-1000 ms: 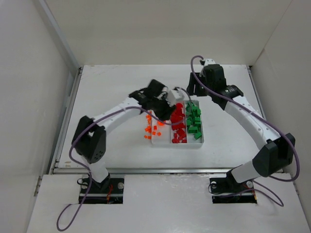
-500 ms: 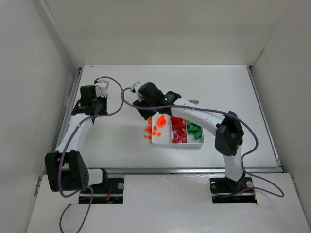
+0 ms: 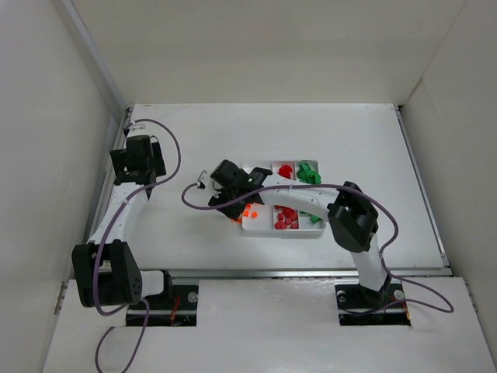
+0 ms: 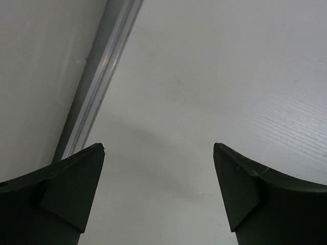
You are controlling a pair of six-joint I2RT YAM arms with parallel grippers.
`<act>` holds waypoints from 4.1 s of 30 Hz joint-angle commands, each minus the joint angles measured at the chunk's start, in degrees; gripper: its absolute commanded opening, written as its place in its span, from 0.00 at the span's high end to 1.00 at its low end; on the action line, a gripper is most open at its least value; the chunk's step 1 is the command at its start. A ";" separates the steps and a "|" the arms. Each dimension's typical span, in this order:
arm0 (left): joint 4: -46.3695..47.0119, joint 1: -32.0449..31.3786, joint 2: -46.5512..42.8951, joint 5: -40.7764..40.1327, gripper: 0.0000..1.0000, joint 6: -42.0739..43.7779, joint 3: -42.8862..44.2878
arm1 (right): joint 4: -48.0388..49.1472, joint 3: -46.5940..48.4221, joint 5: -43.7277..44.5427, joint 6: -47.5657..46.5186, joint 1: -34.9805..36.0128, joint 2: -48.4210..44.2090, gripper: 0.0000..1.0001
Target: Sort the legos into containers by color
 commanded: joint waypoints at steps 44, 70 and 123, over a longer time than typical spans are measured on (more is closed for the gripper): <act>4.57 0.20 0.25 -14.29 0.00 -5.43 -1.18 | 12.96 -1.91 12.23 20.02 0.10 -4.76 1.00; 4.57 0.20 -0.81 -11.56 0.00 -3.85 -1.71 | 4.90 7.58 14.15 22.07 -13.45 0.24 0.39; 4.57 0.20 -0.28 -10.16 0.00 -3.85 -1.71 | -7.59 10.47 13.74 19.16 -2.54 12.62 0.61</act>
